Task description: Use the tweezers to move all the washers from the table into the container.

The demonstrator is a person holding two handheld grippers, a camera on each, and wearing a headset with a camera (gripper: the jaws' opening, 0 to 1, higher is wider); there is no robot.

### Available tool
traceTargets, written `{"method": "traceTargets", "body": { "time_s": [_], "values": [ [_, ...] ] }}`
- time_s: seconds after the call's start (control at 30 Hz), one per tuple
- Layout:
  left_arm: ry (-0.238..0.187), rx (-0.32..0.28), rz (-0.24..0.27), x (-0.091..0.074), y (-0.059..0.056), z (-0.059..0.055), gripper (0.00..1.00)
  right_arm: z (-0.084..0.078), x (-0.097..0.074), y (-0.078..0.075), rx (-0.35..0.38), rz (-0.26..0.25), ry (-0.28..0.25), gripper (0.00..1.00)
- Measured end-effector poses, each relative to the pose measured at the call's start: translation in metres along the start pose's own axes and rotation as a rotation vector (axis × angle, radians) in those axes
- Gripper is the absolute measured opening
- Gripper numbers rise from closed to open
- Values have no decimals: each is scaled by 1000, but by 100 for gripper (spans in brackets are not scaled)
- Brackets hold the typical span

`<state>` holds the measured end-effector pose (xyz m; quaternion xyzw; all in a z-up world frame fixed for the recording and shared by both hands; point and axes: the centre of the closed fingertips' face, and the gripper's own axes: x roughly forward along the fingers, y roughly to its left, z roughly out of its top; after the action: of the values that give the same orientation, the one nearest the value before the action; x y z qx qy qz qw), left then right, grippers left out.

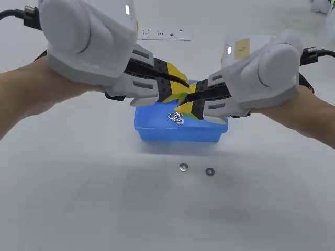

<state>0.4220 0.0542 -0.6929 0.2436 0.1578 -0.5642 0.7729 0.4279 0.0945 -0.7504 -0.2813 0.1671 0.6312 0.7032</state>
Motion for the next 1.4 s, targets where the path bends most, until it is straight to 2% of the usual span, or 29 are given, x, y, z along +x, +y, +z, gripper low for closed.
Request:
{"method": "traceTargets", "body": {
  "time_s": [0.13,0.37,0.43,0.87,0.93,1.13,1.23,1.4],
  "values": [
    [4,-29,-12,5,0,-10,6,-8,7,2,17,13,13,10],
    [-1,-54,-28,10,-1,-15,6,-14,9,4,46,19,18,10],
    [-10,-69,-19,11,2,-15,6,-15,10,2,52,20,20,10],
    [-11,-50,-35,9,-2,-11,6,-12,7,4,37,16,27,11],
    [-20,-44,-35,6,-4,-7,6,-9,3,4,31,17,21,11],
    [-54,-19,-26,-4,-9,18,6,7,-14,4,13,1,-22,9],
    [-75,14,-22,-12,-15,33,6,19,-27,9,10,1,-61,8],
    [-93,40,-2,-22,-21,49,6,31,-41,15,7,-12,-91,8]
  ]
}}
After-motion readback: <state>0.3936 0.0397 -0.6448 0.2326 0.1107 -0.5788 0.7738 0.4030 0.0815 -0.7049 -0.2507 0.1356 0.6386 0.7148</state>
